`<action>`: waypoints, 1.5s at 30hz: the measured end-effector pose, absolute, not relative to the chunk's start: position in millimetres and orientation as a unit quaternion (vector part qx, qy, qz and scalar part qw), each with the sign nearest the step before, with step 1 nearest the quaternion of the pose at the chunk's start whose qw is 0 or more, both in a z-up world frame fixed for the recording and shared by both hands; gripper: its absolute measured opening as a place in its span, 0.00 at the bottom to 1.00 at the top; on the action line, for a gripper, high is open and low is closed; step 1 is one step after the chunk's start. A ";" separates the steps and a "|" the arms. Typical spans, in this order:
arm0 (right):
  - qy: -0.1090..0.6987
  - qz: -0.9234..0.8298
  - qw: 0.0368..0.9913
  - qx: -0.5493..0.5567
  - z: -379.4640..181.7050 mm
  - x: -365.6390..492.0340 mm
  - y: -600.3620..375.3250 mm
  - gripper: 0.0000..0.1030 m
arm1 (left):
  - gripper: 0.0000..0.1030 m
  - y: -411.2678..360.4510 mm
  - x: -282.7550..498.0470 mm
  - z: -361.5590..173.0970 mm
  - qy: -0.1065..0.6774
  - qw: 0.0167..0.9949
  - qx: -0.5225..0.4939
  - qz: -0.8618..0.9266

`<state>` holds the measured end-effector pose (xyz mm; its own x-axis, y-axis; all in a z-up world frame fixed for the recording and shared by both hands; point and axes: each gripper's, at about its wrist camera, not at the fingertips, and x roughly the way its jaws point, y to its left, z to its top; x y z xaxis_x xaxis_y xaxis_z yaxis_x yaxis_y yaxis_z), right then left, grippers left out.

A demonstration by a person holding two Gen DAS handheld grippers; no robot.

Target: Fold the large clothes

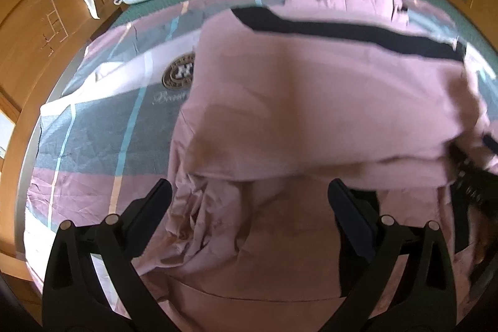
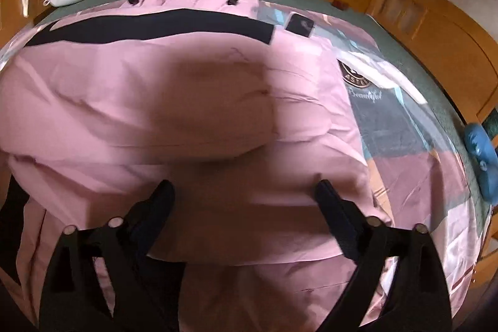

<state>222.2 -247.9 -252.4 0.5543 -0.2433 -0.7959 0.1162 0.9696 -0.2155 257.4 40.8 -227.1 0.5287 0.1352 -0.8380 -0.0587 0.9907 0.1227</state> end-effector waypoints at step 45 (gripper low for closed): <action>0.467 -0.082 0.880 -0.039 -256.1 213.1 -247.4 0.99 | 0.98 32.1 263.4 -245.2 0.484 0.868 0.076 0.081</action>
